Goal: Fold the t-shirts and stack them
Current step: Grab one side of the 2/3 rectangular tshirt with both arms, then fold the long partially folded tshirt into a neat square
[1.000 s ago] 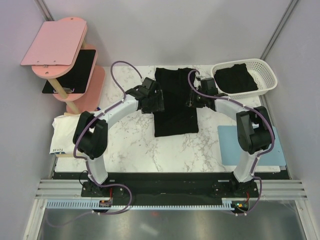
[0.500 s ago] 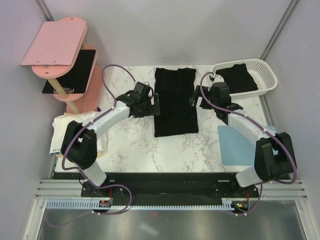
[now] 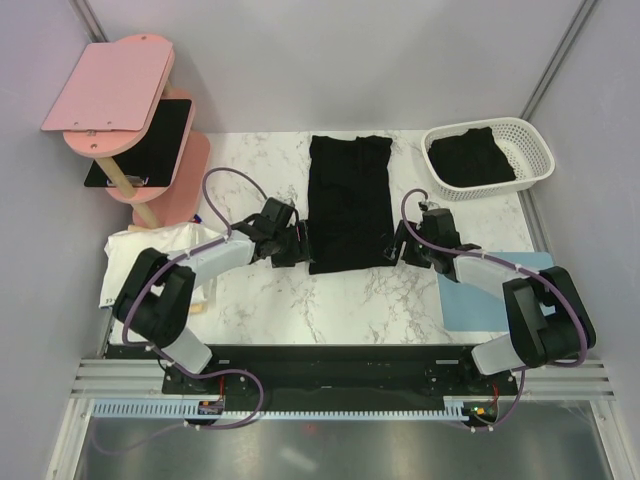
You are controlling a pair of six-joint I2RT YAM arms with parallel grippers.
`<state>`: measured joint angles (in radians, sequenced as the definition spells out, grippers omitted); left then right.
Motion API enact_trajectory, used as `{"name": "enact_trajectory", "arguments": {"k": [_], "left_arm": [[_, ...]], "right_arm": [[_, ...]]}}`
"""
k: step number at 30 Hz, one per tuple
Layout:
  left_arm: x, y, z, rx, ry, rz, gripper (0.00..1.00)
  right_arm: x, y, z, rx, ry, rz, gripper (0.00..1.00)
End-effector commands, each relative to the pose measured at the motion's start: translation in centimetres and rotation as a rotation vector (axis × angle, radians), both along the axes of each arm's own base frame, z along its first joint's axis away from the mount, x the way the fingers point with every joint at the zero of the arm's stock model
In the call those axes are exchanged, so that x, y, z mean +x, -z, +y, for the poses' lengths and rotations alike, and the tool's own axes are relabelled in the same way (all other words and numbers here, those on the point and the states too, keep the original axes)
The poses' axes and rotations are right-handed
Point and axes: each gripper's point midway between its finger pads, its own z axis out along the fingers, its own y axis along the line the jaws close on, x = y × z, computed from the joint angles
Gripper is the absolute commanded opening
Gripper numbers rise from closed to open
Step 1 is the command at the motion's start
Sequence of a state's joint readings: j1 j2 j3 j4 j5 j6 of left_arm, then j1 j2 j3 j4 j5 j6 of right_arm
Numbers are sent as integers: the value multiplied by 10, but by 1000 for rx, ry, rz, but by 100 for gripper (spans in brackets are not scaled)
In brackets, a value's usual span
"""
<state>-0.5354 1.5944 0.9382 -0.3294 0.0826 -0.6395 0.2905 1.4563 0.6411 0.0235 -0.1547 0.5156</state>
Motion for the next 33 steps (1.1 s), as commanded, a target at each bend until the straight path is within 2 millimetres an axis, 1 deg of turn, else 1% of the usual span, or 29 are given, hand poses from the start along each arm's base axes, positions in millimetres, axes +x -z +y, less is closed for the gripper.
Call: {"name": "enact_trajectory", "arguments": {"k": [1,2,5,6,8,9,11,12,14,15,17,18,19,20,21,22,23,24,25,26,27,28,29,30,31,33], "left_arm": [[2,1,-24,-142,-4,6,63],[2,5,-27,-152,-2,10,62],[-1,8,-32,-173,6,23,56],[-2,10,-32,-174,6,29,52],[-4,11,-36,-182,17,36,47],[-4,13,-38,-182,22,36,41],[-3,14,-41,-182,26,35,32],[-2,14,-42,-184,26,33,20],[-1,17,-42,-180,24,38,5],[-1,18,-42,-178,23,40,2],[-5,19,-41,-175,28,42,2],[-7,17,-40,-177,28,38,2],[-12,19,-38,-172,32,44,2],[-14,13,-37,-181,35,30,2],[-18,12,-37,-183,39,29,2],[-27,15,-35,-177,48,41,2],[-30,7,-35,-188,54,25,2],[-35,6,-34,-187,59,25,2],[-45,8,-33,-181,71,37,2],[-51,2,-31,-184,75,29,2],[-56,0,-30,-182,79,29,2],[-68,4,-29,-176,85,50,2],[-76,4,-27,-173,90,60,2],[-81,-5,-28,-189,96,44,2],[-91,-3,-27,-189,98,57,2],[-101,-13,-26,-213,108,51,2]], "right_arm": [[-2,-7,15,104,-10,-16,71],[-4,-6,18,122,-20,-6,71],[-12,2,20,144,-16,23,66],[-15,3,23,162,-25,31,64],[-19,4,28,189,-27,40,59],[-20,5,29,196,-26,33,53],[-23,8,33,206,-21,27,43],[-25,9,35,215,-24,17,26],[-28,11,40,229,-28,22,5],[-31,13,41,230,-28,24,0],[-36,12,44,226,-39,19,0],[-40,15,42,218,-37,26,0],[-42,10,43,217,-41,12,0],[-46,12,43,209,-46,20,0],[-50,11,42,205,-50,22,0],[-53,5,46,211,-65,8,0],[-59,6,46,204,-73,21,0],[-65,7,45,198,-78,28,0],[-70,1,49,204,-97,14,0],[-78,4,47,195,-102,35,0],[-85,6,46,193,-106,49,0],[-89,-1,47,204,-117,34,0],[-97,1,45,198,-122,55,0],[-105,3,44,202,-129,70,0],[-108,-5,45,214,-136,47,0],[-124,-4,41,212,-145,83,0]]}}
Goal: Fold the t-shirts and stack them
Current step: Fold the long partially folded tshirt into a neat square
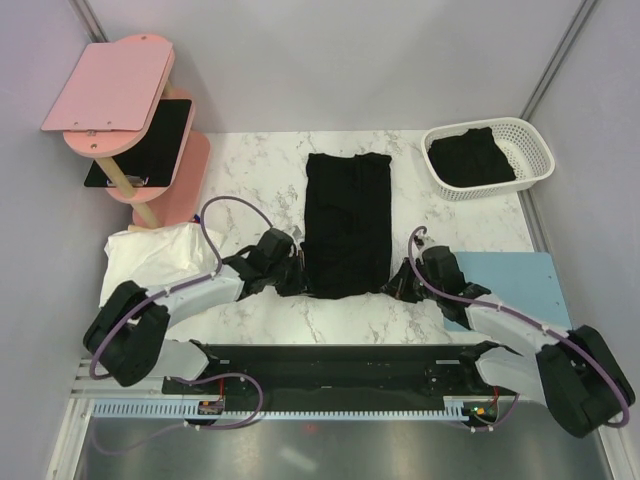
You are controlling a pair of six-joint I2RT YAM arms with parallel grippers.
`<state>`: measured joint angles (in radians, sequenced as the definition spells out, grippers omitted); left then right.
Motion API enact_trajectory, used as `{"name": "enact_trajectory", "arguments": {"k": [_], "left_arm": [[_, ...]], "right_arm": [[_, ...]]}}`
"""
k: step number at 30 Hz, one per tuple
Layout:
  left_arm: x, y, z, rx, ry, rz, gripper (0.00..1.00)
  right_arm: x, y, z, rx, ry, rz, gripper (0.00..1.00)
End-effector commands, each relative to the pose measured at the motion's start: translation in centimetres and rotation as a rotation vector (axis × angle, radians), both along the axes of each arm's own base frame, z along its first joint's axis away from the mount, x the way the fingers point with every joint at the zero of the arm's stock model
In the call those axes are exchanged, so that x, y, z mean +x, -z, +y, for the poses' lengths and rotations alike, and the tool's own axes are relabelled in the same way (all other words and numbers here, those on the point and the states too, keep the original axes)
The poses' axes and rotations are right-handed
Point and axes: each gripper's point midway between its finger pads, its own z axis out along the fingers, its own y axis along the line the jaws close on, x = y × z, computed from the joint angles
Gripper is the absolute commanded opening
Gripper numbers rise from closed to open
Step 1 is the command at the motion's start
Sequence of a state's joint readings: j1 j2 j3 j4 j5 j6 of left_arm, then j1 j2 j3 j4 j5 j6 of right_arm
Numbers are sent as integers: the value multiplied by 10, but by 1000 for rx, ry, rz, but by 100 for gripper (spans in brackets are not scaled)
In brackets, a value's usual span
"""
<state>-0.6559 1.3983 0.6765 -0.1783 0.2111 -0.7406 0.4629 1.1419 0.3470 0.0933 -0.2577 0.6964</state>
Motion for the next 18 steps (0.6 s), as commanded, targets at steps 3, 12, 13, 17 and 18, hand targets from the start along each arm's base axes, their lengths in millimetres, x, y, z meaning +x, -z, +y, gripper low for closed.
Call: {"name": "enact_trajectory", "arguments": {"k": [3,12,13,17,18], "left_arm": [[-30,-23,7,-31,-14,24,2],[24,-94,-4,9,-40,-128,2],[31,-96,-2,29,-42,-131,2],[68,-114,-4,31,-57,-167,2],[82,-119,-5,27,-55,-171,2]], "right_arm": [[-33,-21,-9,8,-25,19,0],[30,-92,-20,-161,28,-211,0],[39,-86,-19,-185,26,-199,0],[85,-117,-12,-237,55,-306,0],[95,-111,-13,-277,54,-302,0]]}}
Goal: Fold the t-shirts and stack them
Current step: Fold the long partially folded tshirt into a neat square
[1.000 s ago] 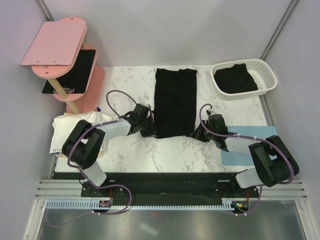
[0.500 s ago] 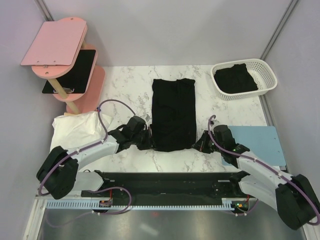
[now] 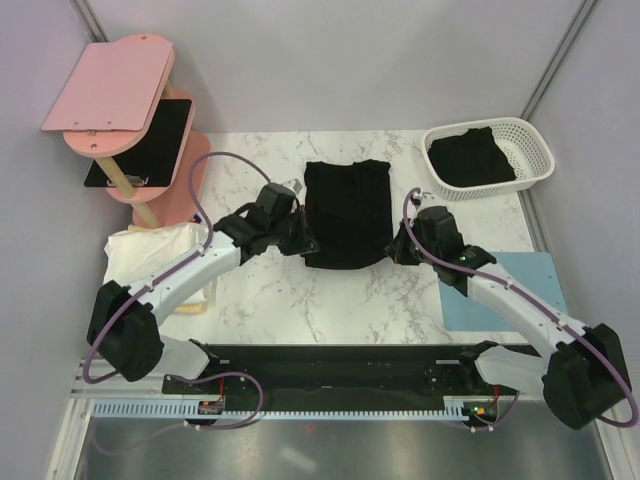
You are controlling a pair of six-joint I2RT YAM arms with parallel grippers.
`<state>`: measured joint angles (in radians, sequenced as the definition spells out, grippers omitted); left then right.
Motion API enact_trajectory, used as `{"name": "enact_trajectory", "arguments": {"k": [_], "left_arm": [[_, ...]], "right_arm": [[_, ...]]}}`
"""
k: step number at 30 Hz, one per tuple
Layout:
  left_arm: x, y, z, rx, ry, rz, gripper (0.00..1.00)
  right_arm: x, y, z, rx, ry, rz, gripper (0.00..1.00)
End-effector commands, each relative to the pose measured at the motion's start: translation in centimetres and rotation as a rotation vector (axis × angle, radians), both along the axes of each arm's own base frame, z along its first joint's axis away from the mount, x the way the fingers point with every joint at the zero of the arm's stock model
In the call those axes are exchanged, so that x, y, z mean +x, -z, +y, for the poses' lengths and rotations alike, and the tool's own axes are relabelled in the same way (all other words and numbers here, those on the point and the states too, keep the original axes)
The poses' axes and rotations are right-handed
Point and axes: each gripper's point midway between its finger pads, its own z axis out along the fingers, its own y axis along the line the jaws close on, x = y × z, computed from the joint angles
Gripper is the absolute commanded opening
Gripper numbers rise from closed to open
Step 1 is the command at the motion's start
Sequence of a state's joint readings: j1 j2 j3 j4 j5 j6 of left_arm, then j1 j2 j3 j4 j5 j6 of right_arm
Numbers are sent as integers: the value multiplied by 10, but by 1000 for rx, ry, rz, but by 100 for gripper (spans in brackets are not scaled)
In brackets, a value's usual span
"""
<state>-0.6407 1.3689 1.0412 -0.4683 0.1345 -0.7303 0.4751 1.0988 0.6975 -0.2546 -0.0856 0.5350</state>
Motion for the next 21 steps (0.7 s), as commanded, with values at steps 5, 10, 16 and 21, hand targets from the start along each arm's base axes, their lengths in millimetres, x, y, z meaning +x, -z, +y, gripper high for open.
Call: {"name": "enact_trajectory", "arguments": {"k": [5,10,16,21], "left_arm": [[79,-31,1,41,18,-82,2],[116,-25,1,55,14,-76,2],[160,-32,4,41,-5,-97,2],[196,-42,14,21,-22,-128,2]], "right_arm": [[96,-51,2,-126,57,-201,0],[143,-46,-4,-121,86,-199,0],[197,-50,0,-101,85,-222,0],[228,-47,3,-110,79,-241,0]]}}
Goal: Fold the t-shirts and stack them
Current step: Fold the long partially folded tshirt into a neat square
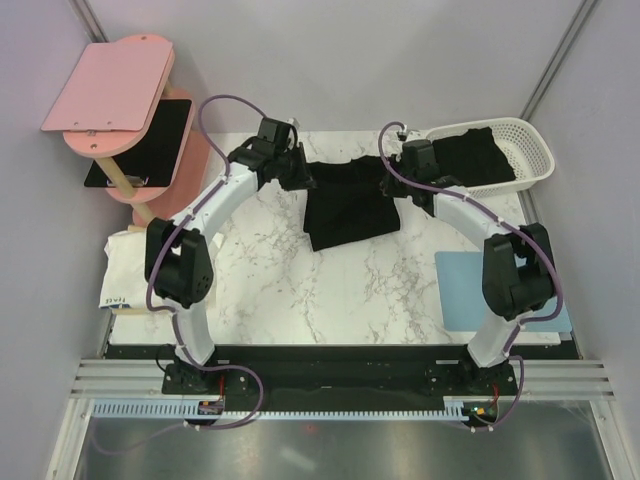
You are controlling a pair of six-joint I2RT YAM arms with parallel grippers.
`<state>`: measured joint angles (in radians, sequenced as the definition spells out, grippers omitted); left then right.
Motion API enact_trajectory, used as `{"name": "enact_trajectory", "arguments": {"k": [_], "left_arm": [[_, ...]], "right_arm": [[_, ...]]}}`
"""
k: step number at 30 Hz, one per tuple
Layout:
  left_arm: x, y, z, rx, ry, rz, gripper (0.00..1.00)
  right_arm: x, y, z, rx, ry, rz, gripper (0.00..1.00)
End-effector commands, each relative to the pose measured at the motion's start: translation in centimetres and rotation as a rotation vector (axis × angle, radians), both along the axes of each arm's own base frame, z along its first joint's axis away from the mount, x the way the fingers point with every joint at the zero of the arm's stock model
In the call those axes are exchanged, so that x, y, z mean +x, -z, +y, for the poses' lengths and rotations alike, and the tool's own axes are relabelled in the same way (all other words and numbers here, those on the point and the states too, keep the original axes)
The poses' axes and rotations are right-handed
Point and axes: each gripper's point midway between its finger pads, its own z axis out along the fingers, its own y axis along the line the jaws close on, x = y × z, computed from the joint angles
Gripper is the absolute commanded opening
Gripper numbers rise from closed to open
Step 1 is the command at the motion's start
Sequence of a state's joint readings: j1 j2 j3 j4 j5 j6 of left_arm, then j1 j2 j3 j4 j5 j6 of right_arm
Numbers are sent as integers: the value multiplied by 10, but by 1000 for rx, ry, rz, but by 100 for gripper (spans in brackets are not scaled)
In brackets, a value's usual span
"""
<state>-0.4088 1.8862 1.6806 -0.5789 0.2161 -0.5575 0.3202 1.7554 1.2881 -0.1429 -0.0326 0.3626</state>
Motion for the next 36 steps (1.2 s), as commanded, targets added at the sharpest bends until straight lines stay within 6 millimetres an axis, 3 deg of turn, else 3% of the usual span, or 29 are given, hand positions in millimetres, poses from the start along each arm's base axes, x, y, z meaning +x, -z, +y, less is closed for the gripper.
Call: {"name": "enact_trajectory", "arguments": {"k": [1,2,4,5,7,8,9,10,11,12,13,14,15,16,17,18,19,20,21,22,23,24,25,26,27,28,30,32,36], "left_arm": [[30,-18,8,-10,32,-60,2],[41,-17,9,-20,26,-61,2],[51,-14,10,-36,29,-52,2],[62,-12,11,-53,30,-53,2],[74,-6,9,-69,36,-47,2],[85,-21,7,-97,50,-83,2],[93,-1,5,-101,48,-43,2],[100,1,4,-114,48,-43,2],[110,-11,3,-146,51,-60,2],[117,6,1,-152,47,-33,2],[126,0,0,-170,48,-53,30],[130,1,1,-188,50,-47,53],[135,13,2,-189,42,-29,64],[139,13,7,-186,22,-33,74],[141,15,12,-171,8,-35,79],[139,5,16,-156,1,-59,99],[136,16,23,-120,-25,-39,100],[132,14,26,-103,-23,-47,100],[129,12,27,-97,-22,-54,100],[118,12,31,-84,-22,-43,100],[112,12,32,-80,-19,-41,100],[108,13,33,-80,-18,-47,100],[93,16,34,-83,-12,-26,100],[86,21,33,-84,-8,-19,100],[84,21,32,-95,-8,-36,100],[69,45,34,-90,-14,22,100],[58,53,33,-103,-13,36,99],[43,76,30,-121,-13,83,96],[21,111,22,-158,-9,143,93]], "right_arm": [[44,-47,10,26,-27,-157,0],[52,-37,7,27,-18,-141,0],[69,-50,8,44,-15,-174,0],[78,-39,7,45,-11,-156,0],[95,-49,9,56,-4,-184,1],[104,-32,8,52,4,-160,1],[110,-28,8,54,9,-154,1],[120,-37,10,64,17,-173,2],[129,-15,7,59,29,-133,2],[135,-11,6,71,49,-123,6],[144,-16,4,80,62,-136,13],[150,0,0,73,86,-115,24],[155,3,-4,71,119,-120,47],[157,4,-4,78,131,-124,59],[157,2,-4,85,136,-135,71],[156,6,-5,91,138,-151,91],[151,-10,-11,94,164,-178,98],[150,-19,-12,104,164,-216,98],[141,-11,-14,106,166,-215,98],[133,-30,-15,116,167,-245,98],[128,-34,-18,115,174,-254,98],[118,-22,-19,106,171,-228,98],[111,-33,-19,114,166,-241,98],[105,-29,-19,114,160,-228,98],[96,-17,-21,104,153,-198,98],[90,-20,-23,105,157,-199,98],[74,-2,-27,94,160,-156,98],[63,-1,-27,106,157,-151,98],[44,23,-32,95,156,-110,94]]}}
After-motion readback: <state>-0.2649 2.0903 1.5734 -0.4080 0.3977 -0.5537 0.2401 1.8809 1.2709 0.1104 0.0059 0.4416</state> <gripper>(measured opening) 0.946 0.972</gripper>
